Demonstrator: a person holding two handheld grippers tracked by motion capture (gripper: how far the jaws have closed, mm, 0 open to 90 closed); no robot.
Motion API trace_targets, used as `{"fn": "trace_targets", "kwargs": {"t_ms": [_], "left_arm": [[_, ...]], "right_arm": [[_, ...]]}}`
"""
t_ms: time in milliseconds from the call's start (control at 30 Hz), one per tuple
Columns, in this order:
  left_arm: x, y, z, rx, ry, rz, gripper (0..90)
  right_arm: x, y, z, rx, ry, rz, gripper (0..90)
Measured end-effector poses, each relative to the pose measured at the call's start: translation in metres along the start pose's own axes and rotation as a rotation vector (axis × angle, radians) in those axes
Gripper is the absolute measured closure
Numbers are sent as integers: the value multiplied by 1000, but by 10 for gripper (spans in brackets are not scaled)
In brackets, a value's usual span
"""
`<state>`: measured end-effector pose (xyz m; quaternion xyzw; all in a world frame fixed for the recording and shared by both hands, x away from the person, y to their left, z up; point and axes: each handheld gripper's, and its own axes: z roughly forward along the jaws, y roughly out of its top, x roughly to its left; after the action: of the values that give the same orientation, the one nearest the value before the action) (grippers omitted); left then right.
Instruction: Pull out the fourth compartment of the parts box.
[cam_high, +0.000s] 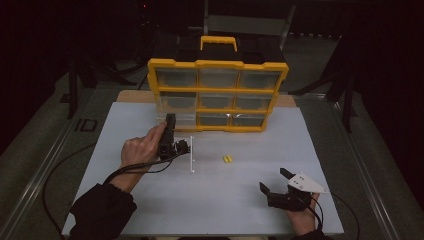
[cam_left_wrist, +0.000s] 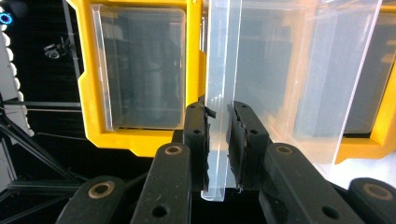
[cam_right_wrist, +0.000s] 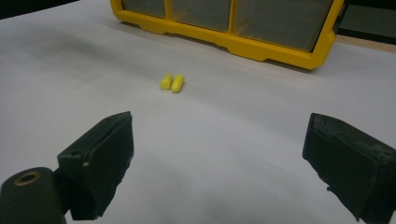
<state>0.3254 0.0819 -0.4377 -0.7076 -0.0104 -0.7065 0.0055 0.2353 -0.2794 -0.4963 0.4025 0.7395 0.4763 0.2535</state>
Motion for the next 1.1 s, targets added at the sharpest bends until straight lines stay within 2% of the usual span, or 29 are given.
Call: {"fn": "trace_targets", "kwargs": {"t_ms": [100,167,200,233,267,300,333,433,467,500,533,667,800,833,867,900,933,967,1000,1033,1100], "left_arm": [[2,-1,0,-5,-26,-25,741],[3,-2,1,2,-53,-61,613],[4,-3,2,21,-80,-85,475],[5,-4,3,31,-89,-118,344],[7,-6,3,26,-108,-152,280],[8,-8,4,28,-145,-186,227],[10,-10,5,31,-163,-213,182],[14,-17,6,30,-247,-306,107],[19,-21,7,35,-314,-364,71],[21,-24,8,37,-345,-411,30],[23,-27,9,37,-366,-456,10],[30,-40,9,15,-463,-688,1],[34,-53,9,-7,-549,-890,1],[34,-53,9,-7,-549,-890,1],[34,-60,8,-21,-555,-986,0],[34,-60,8,-21,-555,-986,0],[33,-68,9,-35,-572,-1081,0],[33,-71,10,-43,-579,-1121,0],[33,-71,10,-43,-579,-1121,0],[32,-77,11,-49,-588,-1190,1],[31,-81,10,-63,-616,-1241,1]], "right_arm": [[0,0,0,0,-1,0,88],[0,0,0,0,-1,1,87],[0,0,0,1,-1,1,87],[0,0,0,0,-1,0,88],[0,0,0,1,0,0,87],[0,0,0,2,-1,0,87],[0,0,0,1,-1,0,87],[0,0,1,3,-2,0,87],[0,0,1,3,-1,-1,87],[1,0,1,4,-1,1,87],[1,0,1,4,-1,1,87],[1,0,1,3,0,1,87],[1,0,1,2,1,0,87],[1,0,1,2,1,0,87],[1,0,1,1,1,-1,87],[1,0,1,1,1,0,87],[1,0,1,3,1,0,87],[1,0,1,3,1,0,87],[1,0,1,3,1,-1,87],[1,0,1,2,1,0,87],[1,0,1,3,0,1,87]]}}
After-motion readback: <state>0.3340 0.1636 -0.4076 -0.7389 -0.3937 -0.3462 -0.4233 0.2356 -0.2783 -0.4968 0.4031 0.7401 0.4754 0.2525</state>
